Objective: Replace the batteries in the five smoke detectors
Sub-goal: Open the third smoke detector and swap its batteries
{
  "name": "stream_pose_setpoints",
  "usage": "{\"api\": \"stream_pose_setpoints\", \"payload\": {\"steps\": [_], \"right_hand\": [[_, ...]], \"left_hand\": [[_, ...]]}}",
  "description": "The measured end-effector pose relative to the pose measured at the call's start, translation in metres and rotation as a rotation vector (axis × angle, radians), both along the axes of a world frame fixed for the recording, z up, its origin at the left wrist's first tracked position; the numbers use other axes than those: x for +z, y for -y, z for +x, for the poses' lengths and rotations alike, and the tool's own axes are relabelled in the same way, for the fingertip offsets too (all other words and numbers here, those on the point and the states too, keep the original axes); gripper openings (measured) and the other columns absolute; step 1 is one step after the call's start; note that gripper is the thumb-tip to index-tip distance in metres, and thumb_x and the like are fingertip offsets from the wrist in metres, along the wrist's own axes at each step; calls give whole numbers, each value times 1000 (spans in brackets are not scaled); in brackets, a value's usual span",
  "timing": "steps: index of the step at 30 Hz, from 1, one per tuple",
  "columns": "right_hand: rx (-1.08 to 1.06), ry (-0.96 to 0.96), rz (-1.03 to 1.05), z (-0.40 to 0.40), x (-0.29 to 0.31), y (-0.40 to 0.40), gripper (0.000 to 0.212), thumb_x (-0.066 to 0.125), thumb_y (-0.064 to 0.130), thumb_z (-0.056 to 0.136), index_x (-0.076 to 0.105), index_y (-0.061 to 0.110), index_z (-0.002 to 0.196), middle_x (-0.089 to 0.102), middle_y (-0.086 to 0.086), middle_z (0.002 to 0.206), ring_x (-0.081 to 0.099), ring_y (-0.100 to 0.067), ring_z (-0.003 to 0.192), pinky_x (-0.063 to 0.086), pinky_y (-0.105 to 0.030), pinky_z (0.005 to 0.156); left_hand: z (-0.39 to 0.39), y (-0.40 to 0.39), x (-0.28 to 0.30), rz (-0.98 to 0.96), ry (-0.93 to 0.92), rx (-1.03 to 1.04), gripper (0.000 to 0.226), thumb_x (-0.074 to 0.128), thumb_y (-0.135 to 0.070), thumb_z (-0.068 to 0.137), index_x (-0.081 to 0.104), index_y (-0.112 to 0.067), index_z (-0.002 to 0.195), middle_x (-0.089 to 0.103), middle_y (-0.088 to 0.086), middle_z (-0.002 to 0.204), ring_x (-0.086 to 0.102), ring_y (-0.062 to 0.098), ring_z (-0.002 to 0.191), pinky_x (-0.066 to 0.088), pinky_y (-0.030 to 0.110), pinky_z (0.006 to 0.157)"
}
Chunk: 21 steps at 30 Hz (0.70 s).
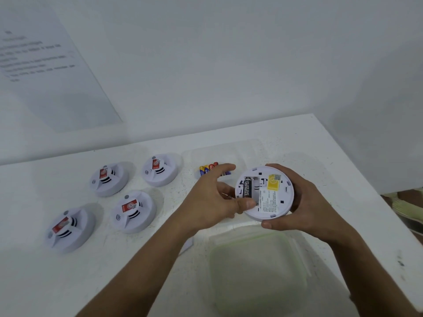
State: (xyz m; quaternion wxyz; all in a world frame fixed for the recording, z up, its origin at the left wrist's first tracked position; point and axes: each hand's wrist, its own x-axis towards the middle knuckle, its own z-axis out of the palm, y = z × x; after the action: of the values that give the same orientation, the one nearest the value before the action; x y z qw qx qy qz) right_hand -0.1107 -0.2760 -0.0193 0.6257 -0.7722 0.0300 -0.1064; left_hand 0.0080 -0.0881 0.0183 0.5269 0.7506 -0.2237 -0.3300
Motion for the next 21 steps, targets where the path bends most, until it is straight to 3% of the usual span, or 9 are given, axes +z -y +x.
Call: {"api": "stream_pose_setpoints", "payload": {"steps": [2, 5, 9, 11, 14, 16, 18, 21], "right_hand": [[2, -2, 14, 0, 0, 1, 96, 91, 6, 53, 49, 20, 138, 65, 2, 126, 61, -20, 119, 57, -28, 88], [2, -4, 23, -2, 0, 2, 96, 91, 5, 52, 50, 22, 138, 65, 2, 127, 61, -20, 120, 57, -28, 88], [-42, 1, 46, -6, -1, 7, 94, 91, 6, 53, 51, 22, 137, 65, 1, 126, 62, -20, 118, 57, -27, 87], [-74, -6, 48, -11, -2, 12, 93, 91, 7, 53, 52, 25, 135, 66, 3, 125, 62, -16, 118, 57, -25, 86], [-116, -28, 57, -20, -6, 19, 92, 90, 7, 52, 53, 27, 133, 67, 5, 123, 63, -14, 116, 57, -23, 85], [-130, -39, 55, -24, -8, 22, 93, 90, 8, 50, 53, 26, 134, 67, 5, 124, 63, -14, 116, 57, -22, 86], [-134, -45, 56, -25, -9, 21, 94, 90, 8, 50, 53, 24, 134, 67, 5, 123, 63, -13, 116, 56, -21, 86], [-133, -46, 66, -26, -10, 18, 91, 89, 7, 51, 54, 26, 133, 67, 5, 123, 64, -12, 115, 56, -20, 83]], "left_hand": [[-1, 2, 3, -15, -44, 31, 74, 86, -18, 69, 47, -31, 131, 70, 6, 88, 67, 13, 63, 52, 23, 56], [-2, 6, -1, -23, -83, 45, 67, 84, -16, 72, 50, -30, 128, 68, 6, 84, 66, 13, 60, 54, 27, 60], [-1, 12, -3, -21, -60, 63, 44, 74, -30, 82, 55, -27, 121, 72, 5, 86, 67, 14, 62, 57, 34, 63], [7, 11, -6, 108, 82, 46, 31, 63, -42, 89, 61, -27, 116, 71, 4, 83, 64, 11, 56, 55, 32, 59], [22, 9, -16, 489, 440, -134, 42, 61, -46, 89, 60, -26, 126, 69, -2, 96, 59, 5, 62, 48, 24, 66], [25, 14, -23, 633, 511, -235, 48, 66, -39, 88, 57, -22, 132, 65, 2, 116, 56, 7, 66, 46, 24, 69], [25, 22, -27, 724, 567, -293, 45, 70, -36, 85, 62, -15, 124, 62, 5, 121, 55, 9, 63, 50, 28, 69], [25, 29, -33, 772, 622, -303, 46, 72, -40, 82, 65, -11, 118, 62, 6, 120, 63, 19, 93, 49, 29, 78]]}}
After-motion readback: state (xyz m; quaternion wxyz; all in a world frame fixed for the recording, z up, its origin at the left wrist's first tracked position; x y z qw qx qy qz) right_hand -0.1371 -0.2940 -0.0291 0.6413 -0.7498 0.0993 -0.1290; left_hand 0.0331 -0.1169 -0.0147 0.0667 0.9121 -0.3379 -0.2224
